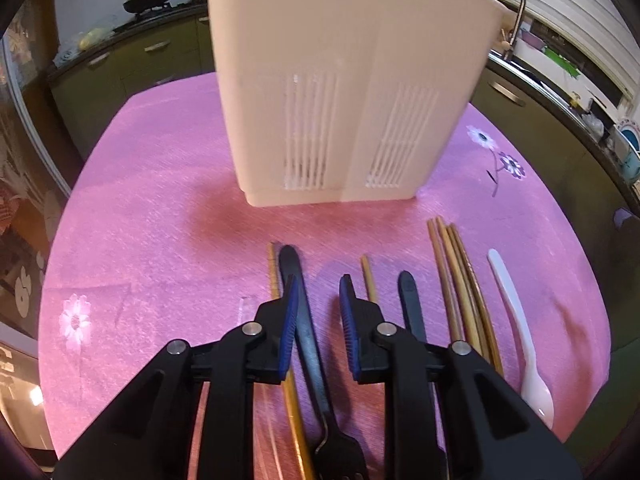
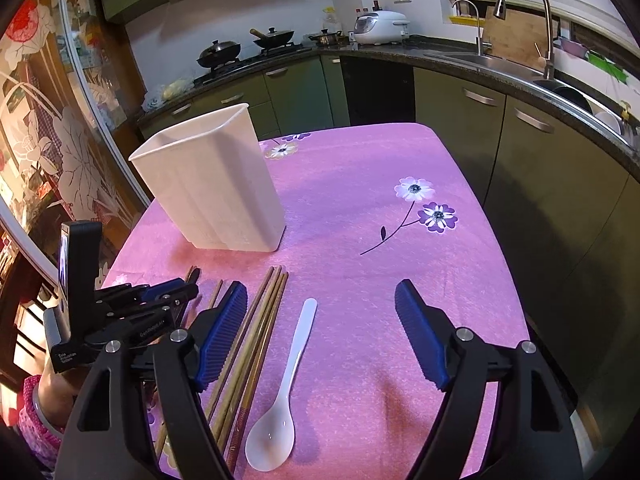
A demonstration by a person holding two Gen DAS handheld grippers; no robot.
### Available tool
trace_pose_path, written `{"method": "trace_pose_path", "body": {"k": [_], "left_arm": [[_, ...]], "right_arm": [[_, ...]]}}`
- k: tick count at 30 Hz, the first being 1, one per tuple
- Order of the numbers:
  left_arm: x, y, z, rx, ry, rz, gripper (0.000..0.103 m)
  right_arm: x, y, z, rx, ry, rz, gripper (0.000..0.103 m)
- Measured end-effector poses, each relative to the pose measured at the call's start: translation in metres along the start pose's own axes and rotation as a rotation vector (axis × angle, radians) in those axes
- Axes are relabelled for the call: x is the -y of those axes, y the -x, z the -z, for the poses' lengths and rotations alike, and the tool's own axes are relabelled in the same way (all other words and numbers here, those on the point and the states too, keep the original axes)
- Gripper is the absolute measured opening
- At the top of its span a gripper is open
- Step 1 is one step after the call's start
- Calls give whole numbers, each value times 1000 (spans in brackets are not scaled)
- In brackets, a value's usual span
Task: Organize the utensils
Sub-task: 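Lift the black fork with the left tool while the right tool grasps the white spoon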
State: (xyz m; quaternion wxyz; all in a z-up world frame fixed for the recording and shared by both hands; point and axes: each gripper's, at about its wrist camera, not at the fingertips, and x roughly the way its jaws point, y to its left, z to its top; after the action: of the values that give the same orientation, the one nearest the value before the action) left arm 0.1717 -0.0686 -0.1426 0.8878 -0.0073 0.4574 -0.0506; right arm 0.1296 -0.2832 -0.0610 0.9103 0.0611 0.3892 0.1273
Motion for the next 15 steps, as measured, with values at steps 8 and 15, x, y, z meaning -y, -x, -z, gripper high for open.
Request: {"method": "trace_pose_path", "body": {"k": [8,15], "left_arm": [[0,-12,-2,-26,-33,-41,20],[12,-16,-4,-25,-73,-1,11]], "right_arm": [[-5,-5,0,-10,5,-14,76],[-4,-9,0,-27,11,5,77]]}}
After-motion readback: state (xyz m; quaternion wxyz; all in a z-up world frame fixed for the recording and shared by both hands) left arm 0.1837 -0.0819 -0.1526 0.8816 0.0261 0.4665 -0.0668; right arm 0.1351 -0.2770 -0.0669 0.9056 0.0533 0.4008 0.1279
